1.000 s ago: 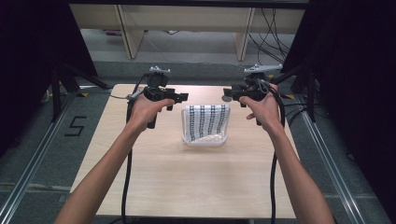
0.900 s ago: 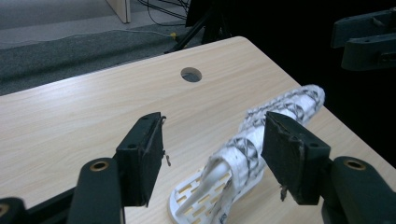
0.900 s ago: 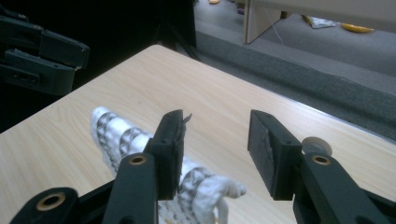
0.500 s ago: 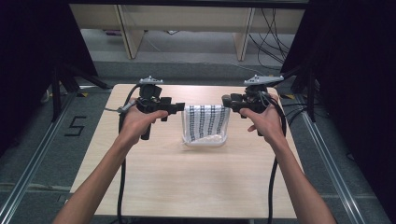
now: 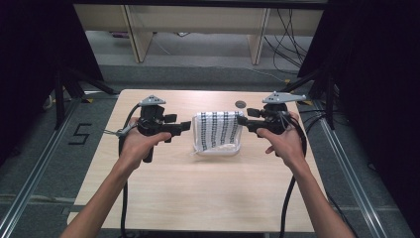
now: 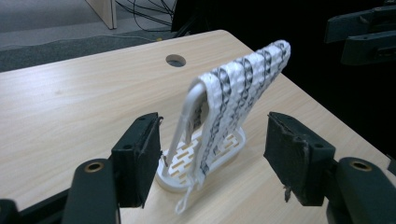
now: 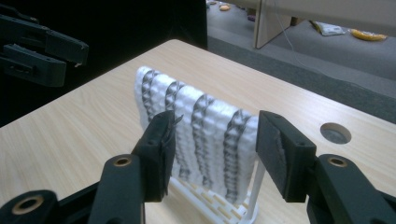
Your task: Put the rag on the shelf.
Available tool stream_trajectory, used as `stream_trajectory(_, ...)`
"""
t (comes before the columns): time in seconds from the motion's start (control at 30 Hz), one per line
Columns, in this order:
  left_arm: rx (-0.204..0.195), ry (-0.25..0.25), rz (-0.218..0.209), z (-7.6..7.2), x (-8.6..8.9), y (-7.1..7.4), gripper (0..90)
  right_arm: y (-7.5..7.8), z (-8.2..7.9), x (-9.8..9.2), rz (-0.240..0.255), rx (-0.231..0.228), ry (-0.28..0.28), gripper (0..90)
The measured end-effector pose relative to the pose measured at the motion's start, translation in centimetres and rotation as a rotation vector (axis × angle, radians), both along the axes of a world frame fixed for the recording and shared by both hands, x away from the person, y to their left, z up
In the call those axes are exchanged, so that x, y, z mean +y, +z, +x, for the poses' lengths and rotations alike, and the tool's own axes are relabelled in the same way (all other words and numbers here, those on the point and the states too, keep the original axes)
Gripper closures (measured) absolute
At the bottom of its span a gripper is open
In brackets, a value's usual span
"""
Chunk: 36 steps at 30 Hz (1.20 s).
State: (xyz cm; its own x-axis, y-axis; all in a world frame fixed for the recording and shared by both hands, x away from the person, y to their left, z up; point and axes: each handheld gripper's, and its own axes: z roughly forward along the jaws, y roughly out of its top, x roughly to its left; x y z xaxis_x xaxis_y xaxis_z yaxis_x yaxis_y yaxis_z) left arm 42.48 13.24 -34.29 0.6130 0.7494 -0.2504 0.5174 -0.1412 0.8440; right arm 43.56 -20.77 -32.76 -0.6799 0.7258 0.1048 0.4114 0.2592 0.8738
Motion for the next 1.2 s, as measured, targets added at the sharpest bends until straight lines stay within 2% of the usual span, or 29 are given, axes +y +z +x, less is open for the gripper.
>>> stream_trajectory(0.2, -0.002, 0.001, 0.003, -1.4, 0.5, -1.4, 35.0, -1.4, -1.2, -0.2, -0.01, -0.003, 0.005, 48.0)
stream_trajectory(0.23, -0.009, -0.002, 0.003, -1.5, 0.5, -1.5, 34.9, -1.6, -1.5, -0.1, 0.01, 0.012, -0.001, 47.8)
stream_trajectory(0.27, -0.007, 0.003, -0.003, -1.7, 0.5, -1.6, 34.9, -1.7, -1.7, -0.2, -0.006, -0.003, -0.002, 47.5)
stream_trajectory(0.33, -0.007, 0.004, 0.004, -1.9, 0.6, -1.7, 34.8, -1.8, -1.9, -0.2, -0.004, 0.004, -0.005, 47.0)
stream_trajectory(0.37, -0.012, 0.002, 0.009, -2.1, 0.7, -1.8, 34.2, -2.1, -2.3, -0.1, 0.004, -0.017, -0.008, 46.7)
stream_trajectory(0.43, -0.014, 0.002, 0.006, -2.4, 0.8, -1.8, 33.7, -2.1, -2.7, -0.2, 0.007, -0.008, -0.009, 46.5)
stream_trajectory(0.5, -0.026, 0.01, 0.012, -2.7, 0.8, -1.7, 33.2, -2.3, -2.9, -0.4, 0.007, -0.036, -0.009, 46.5)
stream_trajectory(0.6, -0.032, 0.013, 0.02, -3.0, 0.9, -1.8, 31.9, -2.3, -3.2, -0.4, 0.023, -0.019, -0.01, 46.1)
stream_trajectory(0.63, -0.029, 0.008, 0.019, -3.1, 0.9, -1.8, 30.7, -2.4, -3.3, -0.6, -0.001, -0.05, -0.001, 45.1)
stream_trajectory(0.67, -0.023, 0.008, 0.027, -3.2, 0.9, -1.9, 30.2, -2.4, -3.5, -0.5, 0.008, -0.031, -0.013, 45.1)
stream_trajectory(0.77, -0.017, -0.003, 0.028, -3.4, 1.0, -2.2, 28.8, -2.4, -3.6, -0.5, 0.0, -0.033, -0.011, 44.7)
stream_trajectory(0.8, -0.028, -0.001, 0.017, -3.6, 1.2, -2.4, 28.2, -2.6, -3.8, -0.3, 0.023, -0.02, -0.022, 44.3)
stream_trajectory(0.83, -0.028, -0.001, 0.017, -3.6, 1.2, -2.4, 28.1, -2.6, -3.8, -0.3, 0.023, -0.02, -0.022, 44.3)
stream_trajectory(0.87, -0.027, -0.002, 0.015, -3.7, 1.3, -2.5, 28.1, -2.6, -3.7, -0.4, -0.005, -0.037, -0.01, 44.2)
stream_trajectory(0.9, -0.025, 0.003, 0.015, -3.9, 1.6, -2.7, 28.0, -2.7, -3.9, -0.4, 0.009, -0.029, -0.014, 43.7)
stream_trajectory(0.97, -0.025, 0.002, 0.008, -4.1, 1.9, -3.0, 27.9, -2.8, -4.1, -0.4, 0.004, -0.013, -0.02, 42.8)
stream_trajectory(1.07, -0.026, 0.005, -0.006, -4.4, 2.3, -3.4, 27.7, -3.1, -4.1, -0.4, 0.017, -0.015, -0.022, 42.0)
stream_trajectory(1.1, -0.013, 0.003, 0.011, -4.5, 2.5, -3.8, 27.7, -3.5, -4.1, -0.6, 0.009, -0.028, -0.024, 41.2)
stream_trajectory(1.13, -0.013, 0.003, 0.011, -4.5, 2.5, -3.8, 27.5, -3.5, -4.1, -0.6, 0.009, -0.028, -0.024, 41.2)
stream_trajectory(1.17, -0.017, 0.005, 0.004, -4.6, 2.7, -4.1, 27.5, -3.5, -4.3, -0.7, 0.013, 0.01, -0.022, 40.4)
stream_trajectory(1.2, -0.015, 0.004, 0.008, -4.6, 2.8, -4.2, 27.4, -3.8, -4.3, -0.8, 0.005, -0.008, -0.012, 39.5)
